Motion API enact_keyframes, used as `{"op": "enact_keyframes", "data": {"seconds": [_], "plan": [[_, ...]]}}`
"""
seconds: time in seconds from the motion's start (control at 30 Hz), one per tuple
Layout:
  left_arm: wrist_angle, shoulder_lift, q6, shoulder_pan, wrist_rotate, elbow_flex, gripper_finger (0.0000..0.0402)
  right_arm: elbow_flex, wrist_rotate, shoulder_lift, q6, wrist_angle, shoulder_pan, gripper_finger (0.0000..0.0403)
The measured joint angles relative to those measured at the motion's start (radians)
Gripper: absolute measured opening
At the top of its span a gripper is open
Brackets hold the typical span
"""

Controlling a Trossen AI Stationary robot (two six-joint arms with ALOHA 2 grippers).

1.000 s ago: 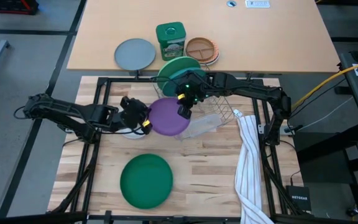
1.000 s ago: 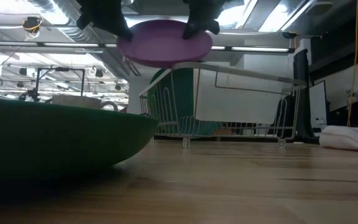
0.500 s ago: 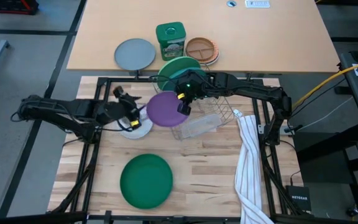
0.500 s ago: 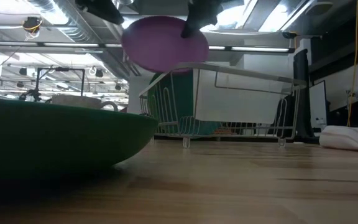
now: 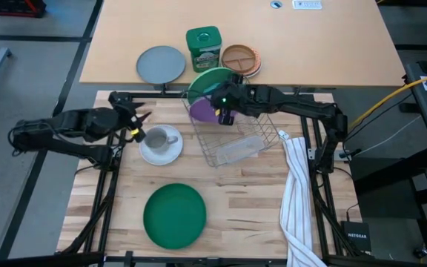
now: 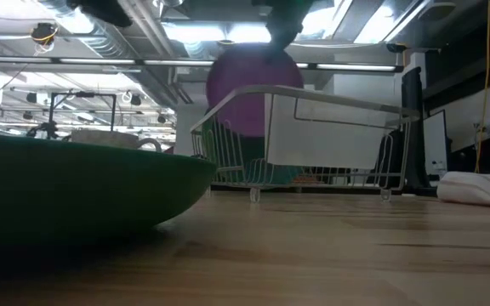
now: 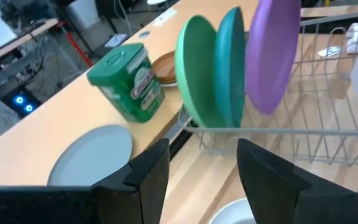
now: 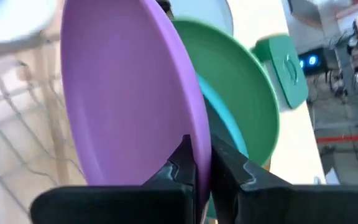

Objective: Sort dishes
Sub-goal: Put the purple plate into the dish rack

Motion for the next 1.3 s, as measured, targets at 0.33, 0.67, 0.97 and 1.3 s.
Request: {"op": "enact_keyframes", "data": {"seconds": [0.33,0.67,0.97,1.3], "plan": [[-0.017,-0.05,-0.044,0.049,0.001,-0.081,0.0177,-0.002,-0.089,0.002,-0.052,-0.082,-0.101,0.0024],[-0.013,-0.044,-0.116,0.056,0.001,-0.149,0.0177,-0.001,-0.192,0.002,-0.201,-0.081,-0.119,0.0024],[-0.017,-0.044,-0.166,0.056,0.001,-0.189,0.0177,-0.001,-0.242,0.002,-0.247,-0.058,-0.119,0.0023],[-0.014,-0.044,-0.167,0.056,0.001,-0.192,0.0177,-0.023,-0.241,0.027,-0.3,-0.021,-0.119,0.0022]]}}
